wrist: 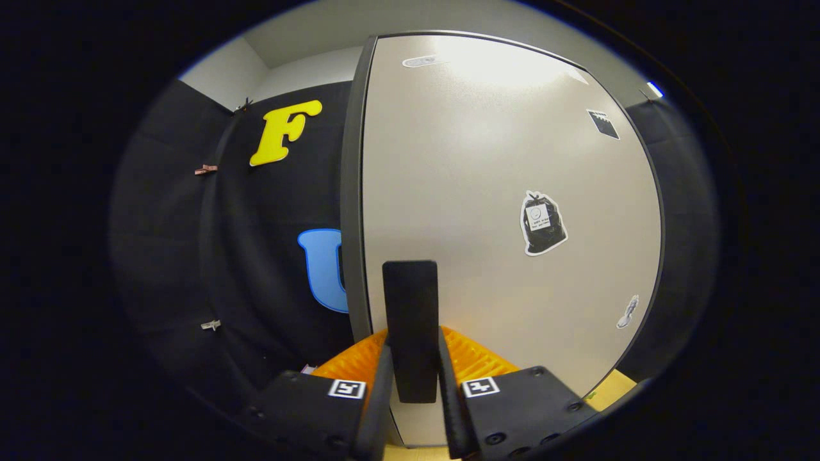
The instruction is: Open the shoe cabinet door, grab the shoes and put them into the shoe cabinet, then close the shoe cabinet door.
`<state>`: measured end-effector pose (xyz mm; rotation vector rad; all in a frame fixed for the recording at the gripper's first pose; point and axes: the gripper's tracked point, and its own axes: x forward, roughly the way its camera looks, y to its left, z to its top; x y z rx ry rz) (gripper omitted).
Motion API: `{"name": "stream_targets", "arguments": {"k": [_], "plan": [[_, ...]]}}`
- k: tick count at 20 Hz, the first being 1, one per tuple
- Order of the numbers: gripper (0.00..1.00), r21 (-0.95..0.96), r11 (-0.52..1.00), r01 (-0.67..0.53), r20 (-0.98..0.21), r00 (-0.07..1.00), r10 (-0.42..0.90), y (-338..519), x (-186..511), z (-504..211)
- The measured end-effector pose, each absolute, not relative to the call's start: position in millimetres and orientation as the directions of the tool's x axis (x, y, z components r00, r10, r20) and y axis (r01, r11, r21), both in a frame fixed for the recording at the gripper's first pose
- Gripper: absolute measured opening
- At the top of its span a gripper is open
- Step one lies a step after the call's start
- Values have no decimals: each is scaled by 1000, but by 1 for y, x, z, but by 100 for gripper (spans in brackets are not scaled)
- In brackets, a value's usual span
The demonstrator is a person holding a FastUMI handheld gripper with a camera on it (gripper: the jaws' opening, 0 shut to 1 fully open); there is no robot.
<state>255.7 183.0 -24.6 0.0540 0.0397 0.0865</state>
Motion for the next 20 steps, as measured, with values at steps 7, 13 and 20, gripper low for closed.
{"name": "stream_targets", "arguments": {"k": [7, 13, 20], "plan": [[26, 55, 992, -117, -50, 992, 119, 182, 252, -27], [26, 58, 983, -176, -44, 983, 179, 182, 218, -15], [26, 93, 966, -241, -42, 968, 246, 163, 170, -9]]}}
